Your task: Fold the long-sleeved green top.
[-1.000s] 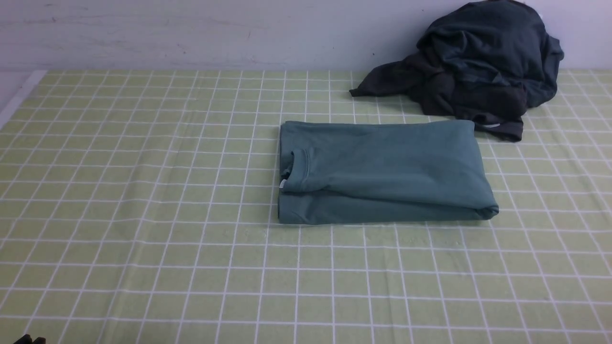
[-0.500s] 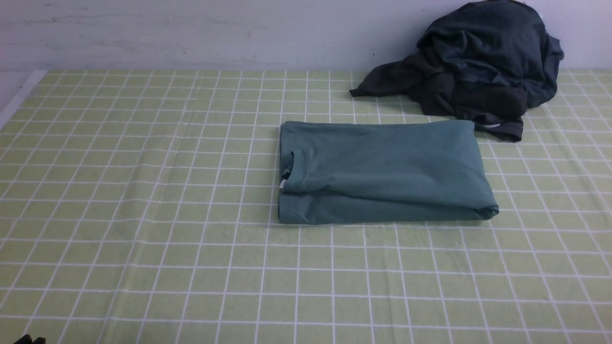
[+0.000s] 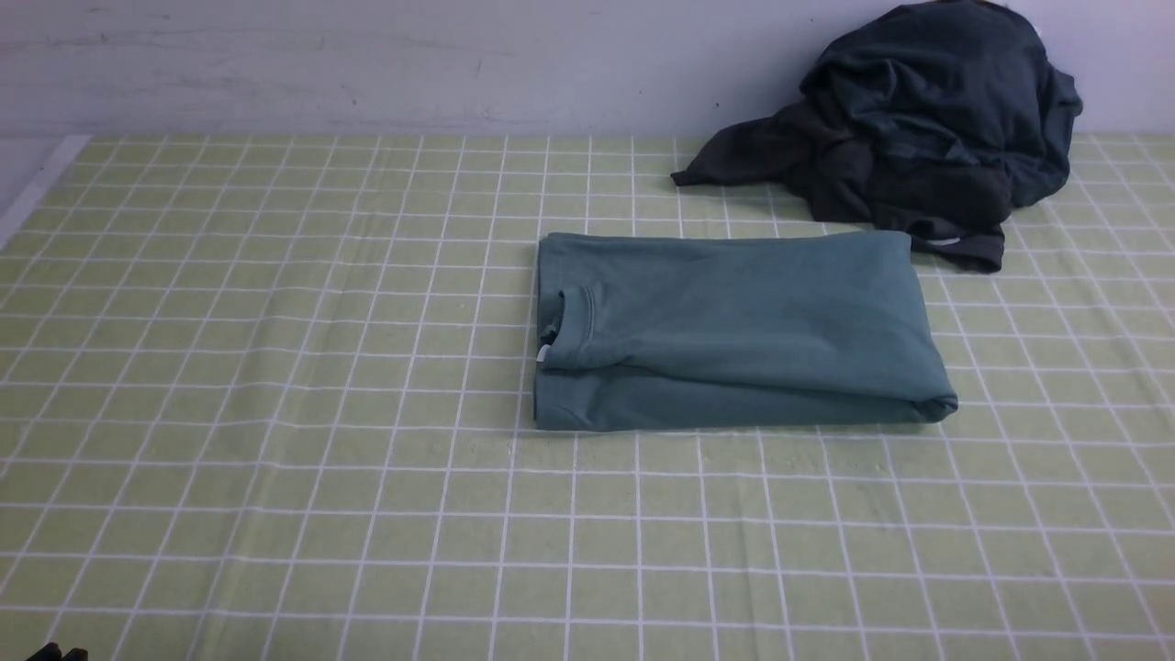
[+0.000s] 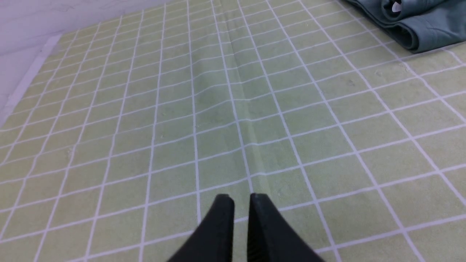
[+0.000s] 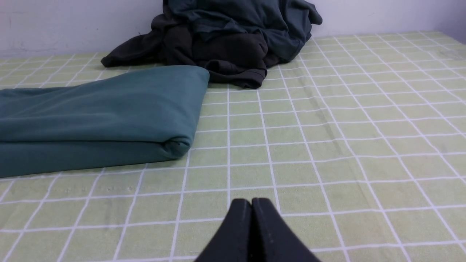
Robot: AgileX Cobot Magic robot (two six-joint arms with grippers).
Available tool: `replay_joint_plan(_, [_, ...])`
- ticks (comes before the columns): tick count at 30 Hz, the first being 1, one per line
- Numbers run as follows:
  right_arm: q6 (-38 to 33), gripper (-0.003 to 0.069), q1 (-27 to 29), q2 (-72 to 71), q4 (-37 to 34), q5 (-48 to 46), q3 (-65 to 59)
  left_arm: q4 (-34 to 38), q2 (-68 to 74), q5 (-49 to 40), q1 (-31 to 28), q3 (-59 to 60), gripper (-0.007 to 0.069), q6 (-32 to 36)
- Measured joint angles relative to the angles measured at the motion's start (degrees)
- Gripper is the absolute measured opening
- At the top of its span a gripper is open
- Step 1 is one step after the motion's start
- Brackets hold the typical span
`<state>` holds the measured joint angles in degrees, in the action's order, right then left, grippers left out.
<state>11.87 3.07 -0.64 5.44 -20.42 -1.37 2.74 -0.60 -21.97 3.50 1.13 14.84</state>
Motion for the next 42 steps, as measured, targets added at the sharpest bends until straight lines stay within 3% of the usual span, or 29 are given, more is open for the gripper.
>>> replay_joint_plan(36, [0.0, -0.0006, 0.0, 0.0, 0.0, 0.0, 0.0, 0.0, 0.0, 0.0, 0.0, 0.0, -0.0004, -3.0])
replay_joint_plan(42, [0.0, -0.0006, 0.0, 0.0, 0.0, 0.0, 0.0, 0.1, 0.0, 0.1, 0.0, 0.0, -0.0004, -8.4])
